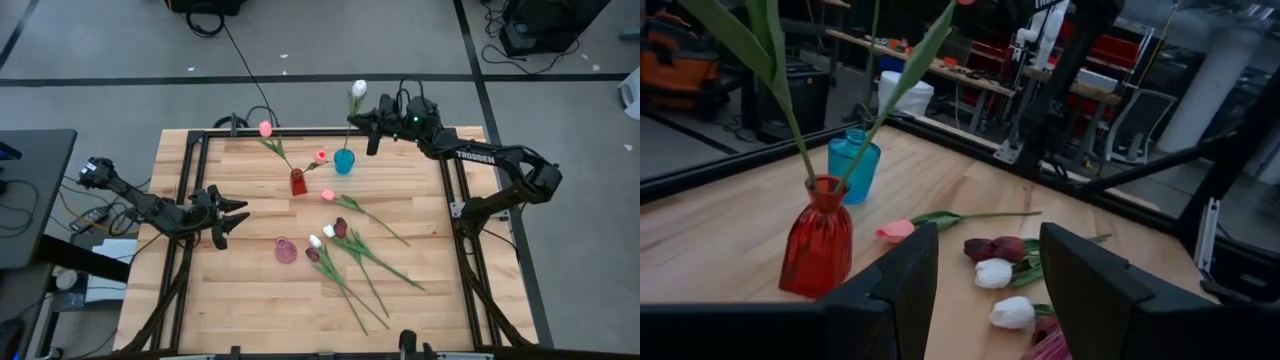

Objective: Sort flowers into vase by color
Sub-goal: Put the white flower into the blue vase

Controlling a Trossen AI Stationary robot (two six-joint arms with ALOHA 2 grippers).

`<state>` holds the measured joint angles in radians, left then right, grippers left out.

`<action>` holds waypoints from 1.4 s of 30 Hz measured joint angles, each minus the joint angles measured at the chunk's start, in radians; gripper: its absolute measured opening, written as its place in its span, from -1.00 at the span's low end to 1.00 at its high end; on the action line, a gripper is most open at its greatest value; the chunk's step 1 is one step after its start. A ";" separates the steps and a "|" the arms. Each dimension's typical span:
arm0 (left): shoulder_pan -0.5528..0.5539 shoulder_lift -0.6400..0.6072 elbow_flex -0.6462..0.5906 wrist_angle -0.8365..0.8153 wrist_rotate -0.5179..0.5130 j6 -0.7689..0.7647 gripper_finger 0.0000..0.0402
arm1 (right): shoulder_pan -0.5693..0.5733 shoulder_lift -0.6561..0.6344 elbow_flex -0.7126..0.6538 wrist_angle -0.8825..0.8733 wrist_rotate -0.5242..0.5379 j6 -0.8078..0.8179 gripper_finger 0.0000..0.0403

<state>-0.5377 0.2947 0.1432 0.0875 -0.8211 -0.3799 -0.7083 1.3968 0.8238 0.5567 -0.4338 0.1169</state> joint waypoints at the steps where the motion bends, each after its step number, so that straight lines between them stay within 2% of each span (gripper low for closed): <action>1: 0.000 0.000 0.000 0.005 0.000 -0.002 -0.09 | -0.010 0.000 0.000 0.010 -0.011 0.001 -0.92; 5: 0.000 0.000 0.000 0.008 0.001 -0.008 -0.09 | -0.046 0.000 0.000 0.078 -0.074 0.027 -0.92; 11: 0.000 0.000 -0.002 0.009 -0.001 -0.023 -0.09 | -0.075 0.009 0.000 0.051 -0.097 0.029 -0.92; 19: 0.000 0.000 -0.002 0.022 -0.075 -0.015 -0.09 | -0.037 0.070 0.000 0.049 -0.111 0.019 -0.92; 26: 0.000 0.000 -0.002 0.023 -0.078 0.032 -0.10 | -0.011 0.110 0.000 0.028 -0.110 0.035 -0.91; 30: 0.000 0.000 -0.002 0.022 -0.059 0.052 -0.09 | 0.004 0.105 0.000 -0.078 -0.112 -0.017 -0.79; 37: 0.000 0.000 -0.002 0.016 0.007 0.119 -0.10 | 0.005 0.091 0.001 -0.271 -0.108 -0.068 -0.41; 42: 0.000 -0.001 -0.002 0.030 0.039 0.178 -0.10 | 0.013 0.015 0.039 -0.547 -0.034 -0.096 -0.27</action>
<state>-0.5377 0.2939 0.1417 0.1177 -0.7822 -0.2017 -0.6953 1.4114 0.8631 0.0092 -0.4676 0.0206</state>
